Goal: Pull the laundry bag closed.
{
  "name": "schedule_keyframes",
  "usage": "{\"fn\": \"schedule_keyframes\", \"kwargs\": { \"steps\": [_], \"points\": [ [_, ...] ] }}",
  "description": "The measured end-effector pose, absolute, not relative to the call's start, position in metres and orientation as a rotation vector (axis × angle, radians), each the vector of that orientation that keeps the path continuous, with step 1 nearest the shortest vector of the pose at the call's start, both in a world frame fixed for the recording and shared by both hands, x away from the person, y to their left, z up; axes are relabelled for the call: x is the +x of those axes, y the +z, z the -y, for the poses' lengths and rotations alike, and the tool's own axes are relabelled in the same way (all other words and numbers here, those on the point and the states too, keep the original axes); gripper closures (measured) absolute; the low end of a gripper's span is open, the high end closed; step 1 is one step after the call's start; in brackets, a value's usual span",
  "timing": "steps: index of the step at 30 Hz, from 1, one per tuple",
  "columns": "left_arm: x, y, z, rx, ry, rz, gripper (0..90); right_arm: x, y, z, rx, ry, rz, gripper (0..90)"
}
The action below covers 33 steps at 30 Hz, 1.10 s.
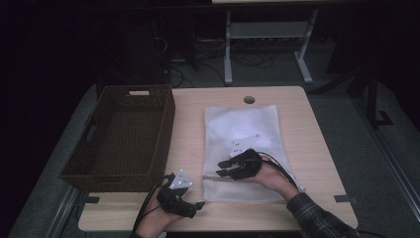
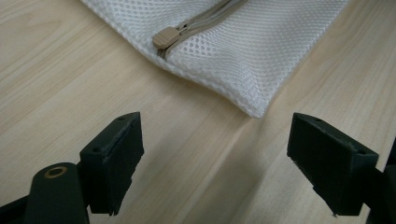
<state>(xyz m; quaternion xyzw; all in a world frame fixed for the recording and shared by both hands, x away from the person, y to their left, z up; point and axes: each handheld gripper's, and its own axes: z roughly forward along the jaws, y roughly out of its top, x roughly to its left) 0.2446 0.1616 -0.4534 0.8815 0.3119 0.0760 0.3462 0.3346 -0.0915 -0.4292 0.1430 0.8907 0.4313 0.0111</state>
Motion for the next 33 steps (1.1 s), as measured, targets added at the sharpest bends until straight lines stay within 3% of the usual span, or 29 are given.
{"fn": "schedule_keyframes", "kwargs": {
  "steps": [16, 24, 33],
  "points": [
    [0.245, -0.454, -0.166, 2.273, 0.206, -0.829, 18.6, 0.341, -0.450, 0.037, 0.395, 1.313, -2.845, 69.3],
    [0.246, -0.454, -0.167, 2.276, 0.205, -0.827, 19.0, 0.342, -0.457, 0.035, 0.394, 1.283, -2.860, 79.2],
    [0.247, -0.454, -0.166, 2.279, 0.203, -0.825, 19.0, 0.339, -0.448, 0.048, 0.394, 1.323, -2.834, 79.5]
  ]
}}
